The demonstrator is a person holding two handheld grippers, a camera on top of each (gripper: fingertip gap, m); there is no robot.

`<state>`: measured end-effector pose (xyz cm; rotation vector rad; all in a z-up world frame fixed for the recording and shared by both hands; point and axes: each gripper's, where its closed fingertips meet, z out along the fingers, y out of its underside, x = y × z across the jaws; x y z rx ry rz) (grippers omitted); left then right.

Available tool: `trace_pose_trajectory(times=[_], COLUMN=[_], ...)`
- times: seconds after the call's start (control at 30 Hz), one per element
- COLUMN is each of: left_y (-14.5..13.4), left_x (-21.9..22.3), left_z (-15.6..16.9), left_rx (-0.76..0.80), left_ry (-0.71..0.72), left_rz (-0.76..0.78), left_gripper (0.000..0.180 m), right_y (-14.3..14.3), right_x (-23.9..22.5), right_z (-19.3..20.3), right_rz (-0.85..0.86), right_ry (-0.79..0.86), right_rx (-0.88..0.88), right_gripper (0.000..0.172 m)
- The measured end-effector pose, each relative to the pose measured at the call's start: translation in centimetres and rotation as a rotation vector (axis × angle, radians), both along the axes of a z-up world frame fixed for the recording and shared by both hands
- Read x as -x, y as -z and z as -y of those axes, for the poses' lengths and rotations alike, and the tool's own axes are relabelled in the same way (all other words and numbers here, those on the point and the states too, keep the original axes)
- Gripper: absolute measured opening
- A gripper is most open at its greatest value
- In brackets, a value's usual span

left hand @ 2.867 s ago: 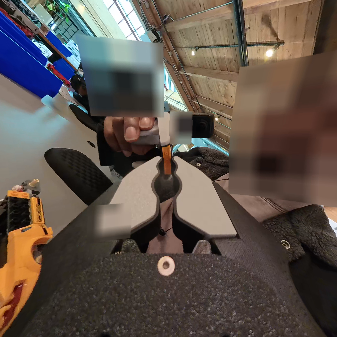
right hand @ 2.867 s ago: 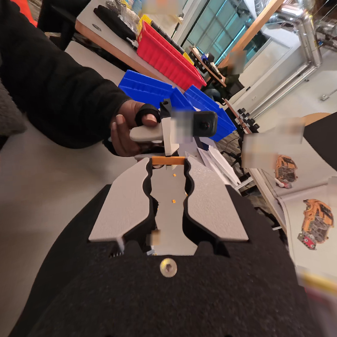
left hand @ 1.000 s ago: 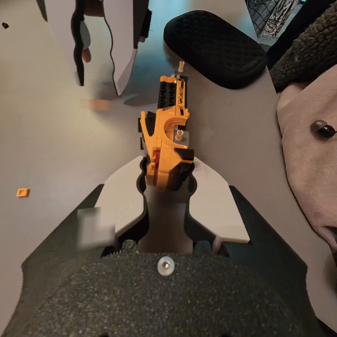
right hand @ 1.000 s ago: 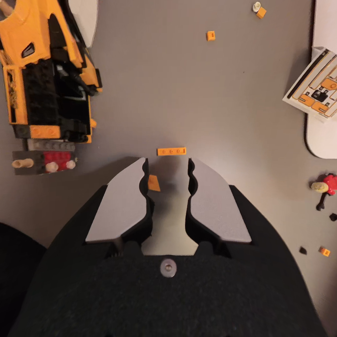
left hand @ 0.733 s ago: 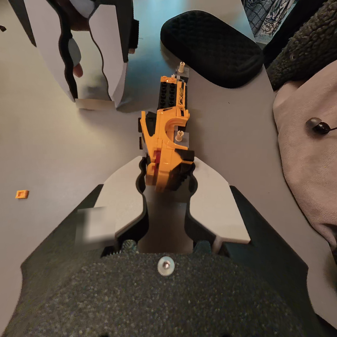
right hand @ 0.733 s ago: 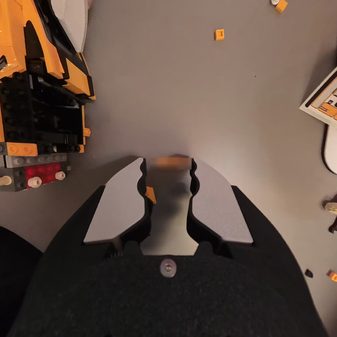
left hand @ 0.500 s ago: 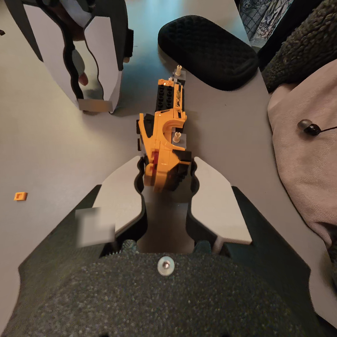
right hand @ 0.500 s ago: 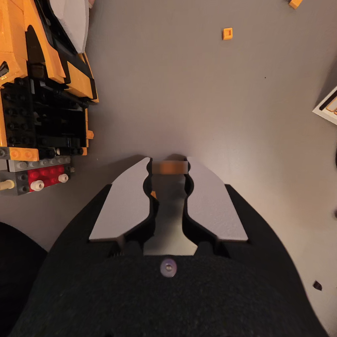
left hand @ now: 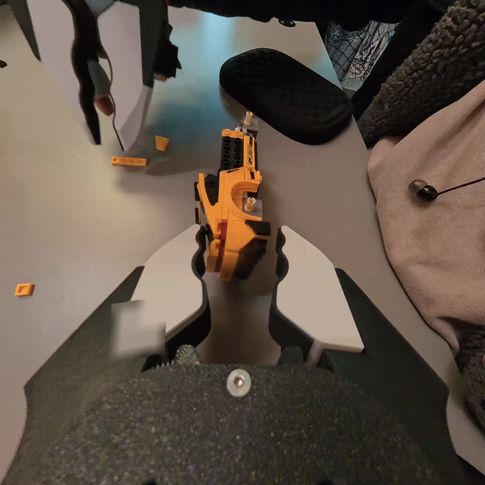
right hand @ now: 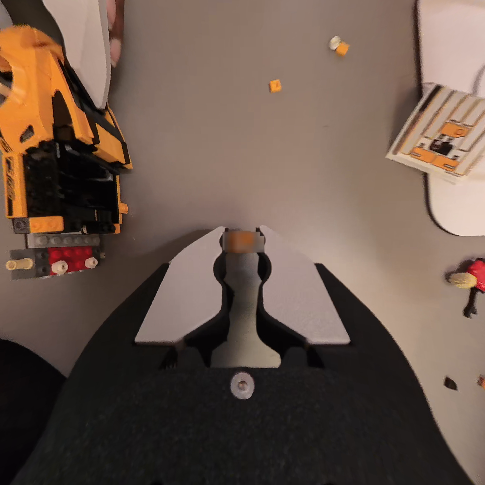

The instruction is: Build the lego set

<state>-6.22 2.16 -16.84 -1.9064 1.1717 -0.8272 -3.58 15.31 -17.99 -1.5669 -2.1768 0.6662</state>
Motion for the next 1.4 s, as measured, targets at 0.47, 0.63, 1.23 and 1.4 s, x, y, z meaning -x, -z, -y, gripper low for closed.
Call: trace_pose_trajectory(times=[0.47,0.63,1.23,1.4], left_y=[-1.8,-1.8,-0.8,-0.4], left_x=[0.1,0.1,0.3,0.2], left_z=[0.0,0.0,0.0,0.1], left_rx=[-0.012,-0.014,-0.003,-0.002], left_ry=[0.000,-0.003,-0.006,0.001], left_rz=[0.100,0.099,0.047,0.025], left_gripper=[0.050,0.050,0.050,0.050], right_y=[2.0,2.2,1.3,1.9], right_x=[-1.1,-0.8,-2.4,-3.5], right_z=[0.6,0.0,-2.3,-3.2], right_rz=[0.099,0.118,0.091,0.117], right_ry=[-0.057,-0.066,0.023,0.071], right_rx=[0.020,0.029,-0.017,0.007], right_gripper=[0.042,0.032,0.032,0.032])
